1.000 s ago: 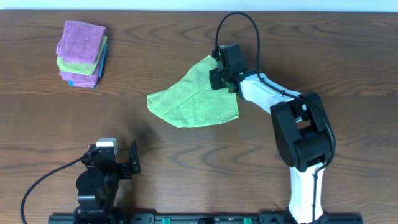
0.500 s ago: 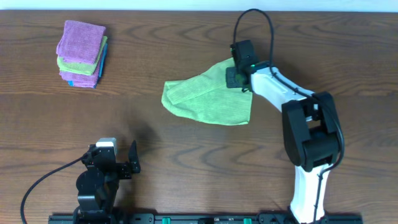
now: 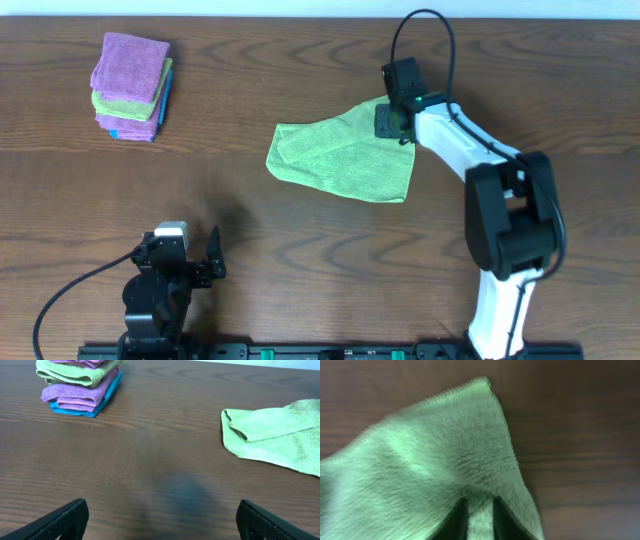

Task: Fold the cloth
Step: 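Drag the cloth corner rightward with the right gripper to spread it, then release the cloth and retract the right gripper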

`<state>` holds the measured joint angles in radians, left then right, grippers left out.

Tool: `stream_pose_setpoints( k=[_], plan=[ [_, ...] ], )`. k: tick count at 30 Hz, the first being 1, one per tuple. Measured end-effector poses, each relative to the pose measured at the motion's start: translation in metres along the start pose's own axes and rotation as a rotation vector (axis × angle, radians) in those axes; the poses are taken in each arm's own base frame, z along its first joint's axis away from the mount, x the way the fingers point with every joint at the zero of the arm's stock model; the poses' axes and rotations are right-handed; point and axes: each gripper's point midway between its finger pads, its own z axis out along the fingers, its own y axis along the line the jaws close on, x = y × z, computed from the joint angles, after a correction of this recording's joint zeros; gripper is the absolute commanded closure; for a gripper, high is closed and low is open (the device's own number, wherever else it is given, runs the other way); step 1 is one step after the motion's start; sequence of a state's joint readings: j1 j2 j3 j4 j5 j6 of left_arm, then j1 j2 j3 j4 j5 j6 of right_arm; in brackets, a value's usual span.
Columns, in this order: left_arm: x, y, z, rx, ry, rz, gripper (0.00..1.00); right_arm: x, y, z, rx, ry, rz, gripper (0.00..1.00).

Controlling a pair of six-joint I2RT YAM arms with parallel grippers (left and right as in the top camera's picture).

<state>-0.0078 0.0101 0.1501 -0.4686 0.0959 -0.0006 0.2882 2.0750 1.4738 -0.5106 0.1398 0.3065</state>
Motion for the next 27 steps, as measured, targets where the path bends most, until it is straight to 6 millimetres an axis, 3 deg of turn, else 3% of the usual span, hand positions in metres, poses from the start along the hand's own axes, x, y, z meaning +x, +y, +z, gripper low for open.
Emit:
stream_pose_setpoints(
  k=[1,3,5,7,9,10,14,16,22,27],
  plan=[
    [0.000,0.000,0.000,0.000,0.000,0.000,0.05,-0.013,0.002,-0.021,-0.017,-0.040,0.005,0.54],
    [0.000,0.000,0.000,0.000,0.000,0.000,0.05,-0.028,0.004,-0.052,-0.044,-0.089,0.000,0.42],
    [0.000,0.000,0.000,0.000,0.000,0.000,0.05,-0.041,0.006,-0.090,-0.078,-0.142,-0.016,0.43],
    [0.000,0.000,0.000,0.000,0.000,0.000,0.05,-0.047,0.007,-0.132,-0.111,-0.187,-0.033,0.59],
    [0.000,0.000,0.000,0.000,0.000,0.000,0.05,-0.047,0.008,-0.176,-0.144,-0.224,-0.046,0.98],
    [0.000,0.000,0.000,0.000,0.000,0.000,0.05,-0.043,0.009,-0.192,-0.159,-0.228,-0.053,0.98],
    [0.000,0.000,0.000,0.000,0.000,0.000,0.05,-0.004,0.013,-0.239,-0.214,-0.161,-0.095,0.98],
    [0.000,0.000,0.000,0.000,0.001,0.000,0.05,0.031,0.014,-0.256,-0.231,-0.067,-0.132,0.98],
    [-0.001,0.000,0.000,0.000,-0.003,0.000,0.05,0.101,0.025,-0.292,-0.278,0.059,-0.252,0.98],
    [-0.002,-0.005,0.000,0.031,-0.006,-0.038,0.05,0.144,0.027,-0.319,-0.344,0.041,-0.289,0.99]
  ],
)
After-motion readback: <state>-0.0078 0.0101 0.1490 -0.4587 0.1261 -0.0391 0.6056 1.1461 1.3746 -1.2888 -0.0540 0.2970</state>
